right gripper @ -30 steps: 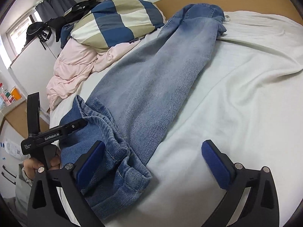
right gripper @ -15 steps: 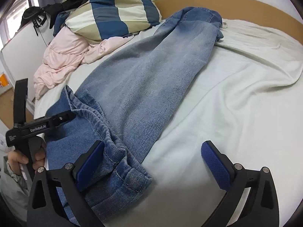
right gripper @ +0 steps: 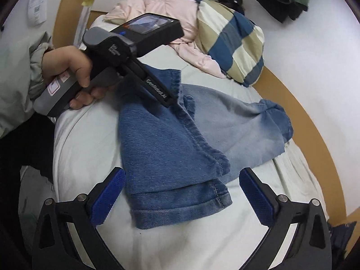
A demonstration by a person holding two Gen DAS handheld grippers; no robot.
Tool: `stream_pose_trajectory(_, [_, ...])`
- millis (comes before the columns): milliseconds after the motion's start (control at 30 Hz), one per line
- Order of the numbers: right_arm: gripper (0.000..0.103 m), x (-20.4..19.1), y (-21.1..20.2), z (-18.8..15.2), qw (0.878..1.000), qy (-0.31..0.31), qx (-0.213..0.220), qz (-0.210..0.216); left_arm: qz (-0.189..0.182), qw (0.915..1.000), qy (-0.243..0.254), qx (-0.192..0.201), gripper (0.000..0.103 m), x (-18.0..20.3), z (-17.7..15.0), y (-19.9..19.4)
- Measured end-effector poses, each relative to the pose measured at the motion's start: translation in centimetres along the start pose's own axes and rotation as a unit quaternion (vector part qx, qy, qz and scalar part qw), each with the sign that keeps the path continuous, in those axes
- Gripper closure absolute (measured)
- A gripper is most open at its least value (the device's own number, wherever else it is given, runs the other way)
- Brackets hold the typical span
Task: Fold clothes
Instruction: 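Move the open right gripper over the folded end of the pants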
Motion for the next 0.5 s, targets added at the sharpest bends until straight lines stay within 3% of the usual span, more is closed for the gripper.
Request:
stream_pose_trajectory(133, [0.0, -2.2, 1.6, 0.4, 0.997, -0.067, -0.022, -0.017, -0.008, 0.9999, -0.008, 0.008, 0.0, -0.4, 0.1, -0.7])
stream_pose_trajectory(233, [0.002, -1.7, 1.9, 0.8, 0.996, -0.079, -0.021, -0.027, -0.004, 0.9998, -0.011, 0.019, 0.0, -1.0, 0.4, -1.3])
stream_pose_trajectory(267, [0.007, -1.6, 2.0, 0.9, 0.996, -0.083, -0.021, -0.031, -0.003, 0.9996, -0.011, 0.025, 0.0, -1.2, 0.6, -1.6])
stream_pose_trajectory(300, [0.017, -1.4, 2.1, 1.0, 0.995, -0.086, -0.021, -0.034, -0.005, 0.9994, -0.01, 0.034, 0.0, -1.3, 0.8, -2.0])
stream_pose_trajectory(400, [0.017, -0.9, 2.5, 1.4, 0.994, -0.098, -0.02, -0.044, -0.014, 0.9974, 0.005, 0.071, 0.0, -1.4, 1.5, -3.7])
stream_pose_trajectory(500, [0.017, 0.0, 2.4, 1.9, 0.994, -0.096, -0.015, -0.057, -0.034, 0.9908, 0.051, 0.121, 0.0, -0.6, 1.9, -5.8])
Point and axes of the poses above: each gripper's, at about its wrist camera, not at the fingertips, and y roughly the way its jaws point, x to its right, z to its top, the point moved 7 cm from there along y, roughly the way its jaws point, and after that the axes turned 1 degree about x, right-handed, at the moved point
